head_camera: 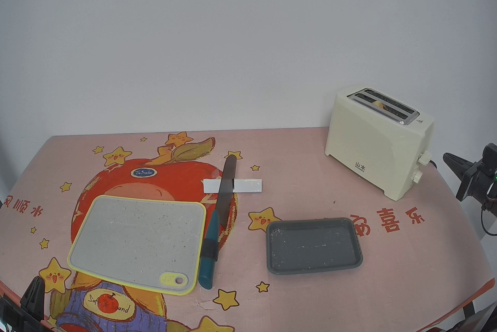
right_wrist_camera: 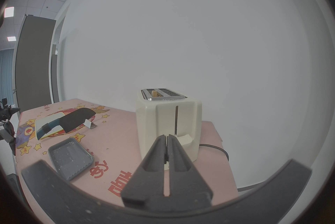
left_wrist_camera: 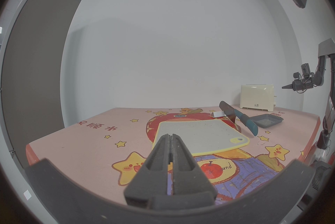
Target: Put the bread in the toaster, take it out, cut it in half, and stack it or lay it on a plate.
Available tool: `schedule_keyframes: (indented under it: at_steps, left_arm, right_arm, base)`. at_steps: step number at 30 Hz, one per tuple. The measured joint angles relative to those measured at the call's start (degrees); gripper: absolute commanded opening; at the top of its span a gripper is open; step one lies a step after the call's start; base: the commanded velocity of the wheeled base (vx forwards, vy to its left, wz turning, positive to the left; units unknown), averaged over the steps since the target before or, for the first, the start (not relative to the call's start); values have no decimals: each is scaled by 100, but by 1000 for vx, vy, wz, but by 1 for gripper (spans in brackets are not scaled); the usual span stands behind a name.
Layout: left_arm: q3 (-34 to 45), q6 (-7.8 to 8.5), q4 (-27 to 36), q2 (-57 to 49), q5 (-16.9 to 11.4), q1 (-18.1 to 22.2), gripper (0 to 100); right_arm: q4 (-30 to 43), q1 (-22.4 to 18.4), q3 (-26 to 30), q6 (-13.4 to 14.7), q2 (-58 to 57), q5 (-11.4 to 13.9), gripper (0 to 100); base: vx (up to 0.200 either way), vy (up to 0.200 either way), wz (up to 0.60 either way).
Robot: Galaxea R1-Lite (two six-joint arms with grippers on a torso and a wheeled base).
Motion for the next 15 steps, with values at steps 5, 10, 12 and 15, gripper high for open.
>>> schedule_keyframes:
  at_steps: [5, 10, 12, 15]
  left_arm:
    - [0, 0, 0, 0, 2, 4, 0]
    - [0, 0, 0, 0, 2, 4, 0]
    - [0, 0, 0, 0, 2, 4, 0]
    - [0, 2, 0, 0, 2, 0, 0]
  right_arm:
    - [-2, 11, 67, -7, 2, 5, 0]
    - [4, 44, 279, -187, 18, 7, 0]
    - [4, 49, 361, -255, 27, 7, 0]
    - [9, 52, 479, -273, 40, 13, 0]
  base:
    - [0, 0, 0]
    - [0, 0, 0]
    - [0, 0, 0]
    - [0, 0, 0]
